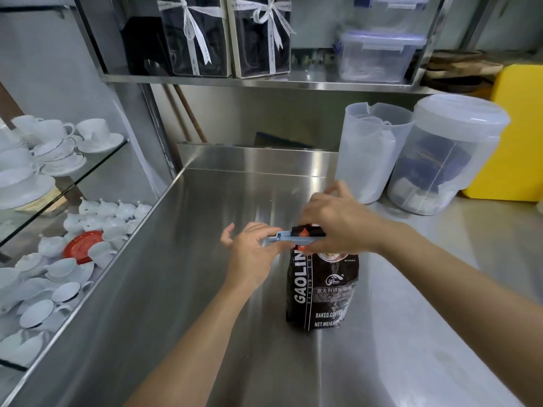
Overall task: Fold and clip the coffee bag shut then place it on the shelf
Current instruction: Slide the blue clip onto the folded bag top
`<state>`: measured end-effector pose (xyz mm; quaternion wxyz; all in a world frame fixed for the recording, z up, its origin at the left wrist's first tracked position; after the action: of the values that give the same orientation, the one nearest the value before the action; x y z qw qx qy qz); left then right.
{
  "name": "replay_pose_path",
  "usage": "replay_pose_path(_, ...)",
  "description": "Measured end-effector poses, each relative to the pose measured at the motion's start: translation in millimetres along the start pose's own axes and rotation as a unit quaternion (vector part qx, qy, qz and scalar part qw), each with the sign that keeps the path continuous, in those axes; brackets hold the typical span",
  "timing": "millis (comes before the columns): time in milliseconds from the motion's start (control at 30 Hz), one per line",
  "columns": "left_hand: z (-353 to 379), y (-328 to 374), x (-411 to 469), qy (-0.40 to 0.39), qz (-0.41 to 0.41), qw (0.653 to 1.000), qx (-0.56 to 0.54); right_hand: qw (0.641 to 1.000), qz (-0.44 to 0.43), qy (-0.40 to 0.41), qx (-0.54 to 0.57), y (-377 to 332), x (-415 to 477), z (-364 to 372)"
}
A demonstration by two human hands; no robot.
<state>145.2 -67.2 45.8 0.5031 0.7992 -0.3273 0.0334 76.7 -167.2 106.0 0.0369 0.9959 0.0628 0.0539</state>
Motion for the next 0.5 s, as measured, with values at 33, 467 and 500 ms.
replay_pose_path(33,0,1,0,0.001,0.007,1.000,0.005,1.000,-0.008,0.005,-0.011,-5,5,2)
replay_pose_path(467,-8,4,-12,0.051,0.018,0.991,0.123,0.999,0.000,-0.002,-0.034,-15,20,15)
replay_pose_path(500,-10,6,-15,0.076,0.026,0.984,0.161,1.000,0.008,-0.001,-0.028,-13,20,17)
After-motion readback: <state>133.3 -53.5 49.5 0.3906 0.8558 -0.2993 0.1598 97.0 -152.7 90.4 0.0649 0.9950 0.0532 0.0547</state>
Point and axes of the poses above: each hand's wrist, its own x-axis towards the middle knuckle, its own z-axis out of the palm, y = z × x, the point moved 7 cm from there along x, towards the middle knuckle, and after that the axes turned 1 degree about y, right-handed, at the moved point
